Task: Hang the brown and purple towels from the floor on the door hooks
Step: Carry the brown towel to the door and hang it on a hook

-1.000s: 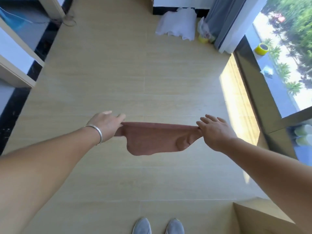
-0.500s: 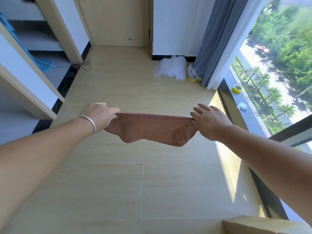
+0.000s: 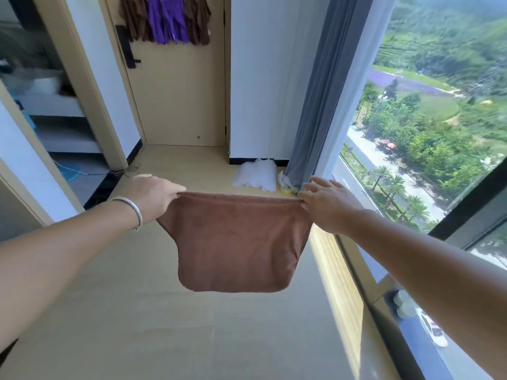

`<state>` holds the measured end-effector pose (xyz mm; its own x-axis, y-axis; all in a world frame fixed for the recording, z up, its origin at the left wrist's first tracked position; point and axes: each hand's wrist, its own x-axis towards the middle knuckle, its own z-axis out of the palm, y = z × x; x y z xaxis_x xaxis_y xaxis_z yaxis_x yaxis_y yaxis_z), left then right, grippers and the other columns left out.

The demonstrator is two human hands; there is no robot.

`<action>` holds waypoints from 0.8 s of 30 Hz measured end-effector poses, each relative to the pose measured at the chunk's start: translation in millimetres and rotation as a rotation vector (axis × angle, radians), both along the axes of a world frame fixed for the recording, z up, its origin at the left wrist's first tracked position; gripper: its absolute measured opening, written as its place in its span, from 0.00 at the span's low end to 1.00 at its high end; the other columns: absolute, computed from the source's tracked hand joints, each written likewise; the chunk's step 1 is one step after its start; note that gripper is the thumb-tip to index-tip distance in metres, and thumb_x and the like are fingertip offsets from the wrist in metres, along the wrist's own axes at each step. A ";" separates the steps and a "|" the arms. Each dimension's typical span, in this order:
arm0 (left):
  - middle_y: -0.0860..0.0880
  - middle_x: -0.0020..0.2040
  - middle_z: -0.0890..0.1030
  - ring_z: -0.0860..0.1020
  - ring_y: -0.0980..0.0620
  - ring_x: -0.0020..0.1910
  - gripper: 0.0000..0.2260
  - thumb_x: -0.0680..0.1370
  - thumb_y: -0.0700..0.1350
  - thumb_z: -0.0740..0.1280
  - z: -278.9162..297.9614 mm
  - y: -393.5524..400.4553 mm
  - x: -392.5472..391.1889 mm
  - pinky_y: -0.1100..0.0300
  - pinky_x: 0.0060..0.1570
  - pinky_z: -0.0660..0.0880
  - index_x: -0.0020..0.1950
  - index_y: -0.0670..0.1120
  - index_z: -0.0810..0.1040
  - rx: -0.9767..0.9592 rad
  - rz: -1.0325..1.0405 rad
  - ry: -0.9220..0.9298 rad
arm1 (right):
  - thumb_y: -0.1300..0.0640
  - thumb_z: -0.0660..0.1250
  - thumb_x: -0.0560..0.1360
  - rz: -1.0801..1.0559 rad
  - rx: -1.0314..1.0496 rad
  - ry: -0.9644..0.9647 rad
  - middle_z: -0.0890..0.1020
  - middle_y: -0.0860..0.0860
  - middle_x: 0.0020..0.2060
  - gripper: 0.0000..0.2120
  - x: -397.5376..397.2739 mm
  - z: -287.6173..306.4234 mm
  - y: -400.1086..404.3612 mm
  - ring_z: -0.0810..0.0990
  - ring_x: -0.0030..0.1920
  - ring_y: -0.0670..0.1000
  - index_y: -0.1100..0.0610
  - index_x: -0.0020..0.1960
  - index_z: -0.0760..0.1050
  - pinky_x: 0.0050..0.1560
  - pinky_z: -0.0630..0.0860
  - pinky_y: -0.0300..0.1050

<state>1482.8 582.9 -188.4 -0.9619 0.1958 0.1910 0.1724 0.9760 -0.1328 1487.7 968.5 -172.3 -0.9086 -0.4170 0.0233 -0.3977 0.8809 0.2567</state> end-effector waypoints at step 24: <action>0.55 0.48 0.82 0.78 0.51 0.44 0.14 0.83 0.52 0.51 277.2 54.0 9.8 0.57 0.40 0.71 0.56 0.60 0.77 -0.189 0.061 0.389 | 0.48 0.50 0.83 0.010 -0.100 0.360 0.75 0.47 0.61 0.17 2.2 260.6 50.3 0.62 0.72 0.52 0.49 0.63 0.74 0.70 0.64 0.52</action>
